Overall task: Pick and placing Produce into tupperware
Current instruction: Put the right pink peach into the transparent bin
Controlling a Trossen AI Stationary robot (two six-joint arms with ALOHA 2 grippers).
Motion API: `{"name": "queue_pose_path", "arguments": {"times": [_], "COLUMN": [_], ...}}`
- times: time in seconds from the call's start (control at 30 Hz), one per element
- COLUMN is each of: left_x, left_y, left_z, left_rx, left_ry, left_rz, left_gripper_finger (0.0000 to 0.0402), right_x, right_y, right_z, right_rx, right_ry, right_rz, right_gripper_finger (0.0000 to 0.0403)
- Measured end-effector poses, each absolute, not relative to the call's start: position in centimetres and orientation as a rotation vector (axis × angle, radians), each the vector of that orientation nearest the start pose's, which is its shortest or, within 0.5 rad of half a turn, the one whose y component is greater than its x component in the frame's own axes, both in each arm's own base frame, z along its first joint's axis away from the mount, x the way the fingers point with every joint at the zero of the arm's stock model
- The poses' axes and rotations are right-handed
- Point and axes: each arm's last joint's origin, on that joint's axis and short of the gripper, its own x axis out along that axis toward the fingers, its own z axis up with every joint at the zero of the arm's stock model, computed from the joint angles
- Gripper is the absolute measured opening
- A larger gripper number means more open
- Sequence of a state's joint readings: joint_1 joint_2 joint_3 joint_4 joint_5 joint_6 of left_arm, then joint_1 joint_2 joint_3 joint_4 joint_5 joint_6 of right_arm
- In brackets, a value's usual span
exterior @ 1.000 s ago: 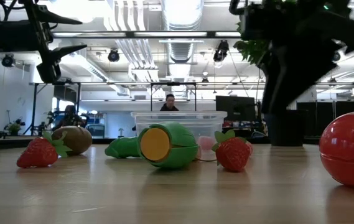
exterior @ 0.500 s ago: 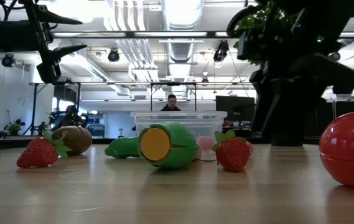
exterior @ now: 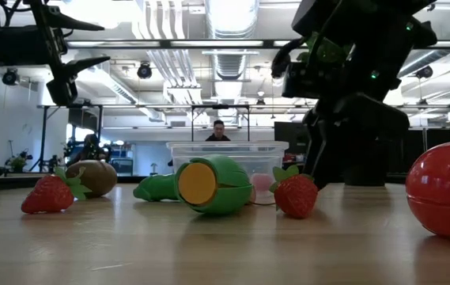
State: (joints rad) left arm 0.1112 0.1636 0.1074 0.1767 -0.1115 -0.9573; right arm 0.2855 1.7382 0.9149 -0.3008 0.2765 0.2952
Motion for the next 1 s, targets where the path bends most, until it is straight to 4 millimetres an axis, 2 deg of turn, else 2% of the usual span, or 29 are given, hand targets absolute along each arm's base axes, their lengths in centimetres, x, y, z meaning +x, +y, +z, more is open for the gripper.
{"name": "queue_pose_path", "arguments": {"times": [0.4, 0.63, 1.0], "left_x": [10.2, 10.2, 10.2], "left_y": [1.5, 1.5, 1.5], "left_z": [20.4, 20.4, 20.4], "left_rx": [-0.952, -0.952, -0.952], "left_ry": [-0.217, -0.217, -0.217], "left_rz": [0.148, 0.147, 0.148], "left_gripper_finger": [0.0201, 0.0201, 0.0201], "right_x": [30.9, 31.1, 31.2], "right_y": [8.1, 8.3, 8.3], "right_z": [14.0, 12.7, 12.6], "right_rx": [0.001, 0.074, 0.093], "right_ry": [1.039, 1.066, 1.061], "right_rz": [-0.153, -0.164, -0.180], "right_gripper_finger": [0.0216, 0.0180, 0.0120]}}
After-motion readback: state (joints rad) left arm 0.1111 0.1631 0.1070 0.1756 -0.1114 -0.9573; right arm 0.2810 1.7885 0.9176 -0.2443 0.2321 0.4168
